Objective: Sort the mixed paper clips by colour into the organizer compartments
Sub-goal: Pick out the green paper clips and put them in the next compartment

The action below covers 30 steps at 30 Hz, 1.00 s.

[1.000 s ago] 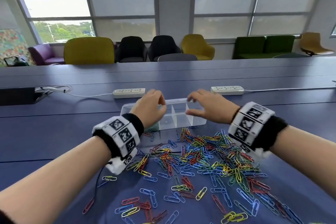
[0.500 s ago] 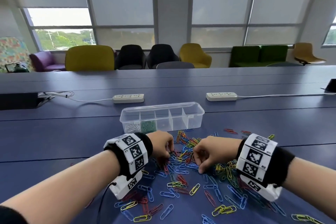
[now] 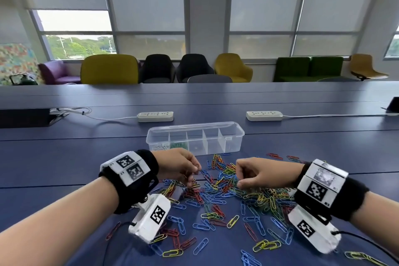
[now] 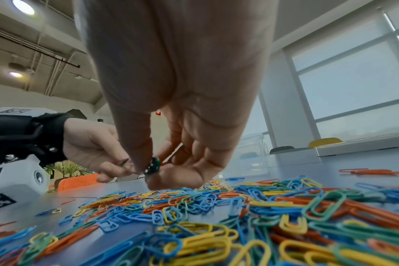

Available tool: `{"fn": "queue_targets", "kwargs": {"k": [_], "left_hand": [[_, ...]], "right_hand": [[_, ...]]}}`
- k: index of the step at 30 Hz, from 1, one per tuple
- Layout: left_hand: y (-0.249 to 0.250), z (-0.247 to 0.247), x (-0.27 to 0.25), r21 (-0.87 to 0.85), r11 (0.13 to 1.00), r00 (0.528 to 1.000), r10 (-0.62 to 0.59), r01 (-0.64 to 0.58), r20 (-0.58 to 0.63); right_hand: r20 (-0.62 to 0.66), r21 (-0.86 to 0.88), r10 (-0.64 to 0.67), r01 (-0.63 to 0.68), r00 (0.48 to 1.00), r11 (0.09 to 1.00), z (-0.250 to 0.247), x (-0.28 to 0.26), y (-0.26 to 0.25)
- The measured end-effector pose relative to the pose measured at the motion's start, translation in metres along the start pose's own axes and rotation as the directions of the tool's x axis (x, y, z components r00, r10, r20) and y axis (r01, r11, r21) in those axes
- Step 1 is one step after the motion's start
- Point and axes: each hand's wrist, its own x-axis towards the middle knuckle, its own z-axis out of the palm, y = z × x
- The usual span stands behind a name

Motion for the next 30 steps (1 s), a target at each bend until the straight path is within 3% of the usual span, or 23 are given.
{"fn": "queue_targets", "kwargs": {"k": [2,5,9,12,17,21,25,30], "left_hand": [[-0.002,-0.001,-0.003,0.039,0.999,1.000,-0.011,0.012,-0.026],[-0.007,0.001,-0.005,0.282,0.956,0.994,-0.056,0.081,-0.093],[-0.010,0.006,-0.009,0.661,0.746,0.995,-0.022,0.083,-0.100],[-0.014,0.004,-0.013,0.823,0.565,0.995,0.038,0.055,-0.093],[-0.023,0.004,-0.013,0.849,0.526,0.992,0.075,0.046,-0.100],[-0.024,0.004,-0.011,0.857,0.505,0.993,-0.003,0.102,-0.117],[-0.025,0.004,-0.009,0.853,0.500,0.987,-0.023,0.147,-0.156],[-0.018,0.006,-0.014,0.855,0.501,0.991,-0.068,0.135,-0.117]], "right_hand": [[0.002,0.031,0.008,-0.008,1.000,0.999,0.002,-0.001,0.001],[-0.003,0.043,0.018,-0.018,1.000,0.999,0.005,0.000,0.001],[-0.010,0.031,0.020,-0.020,1.000,0.999,0.006,0.002,-0.003],[-0.015,0.043,0.015,-0.015,1.000,0.999,0.005,0.003,-0.009],[-0.011,0.114,0.059,-0.057,0.998,0.992,0.009,0.007,-0.014],[-0.007,0.072,0.097,-0.096,0.995,0.993,0.017,0.014,-0.024],[0.047,-0.161,0.002,0.006,0.999,0.987,0.024,0.025,-0.037],[0.199,-0.287,-0.088,0.144,0.976,0.947,0.030,0.041,-0.045]]}}
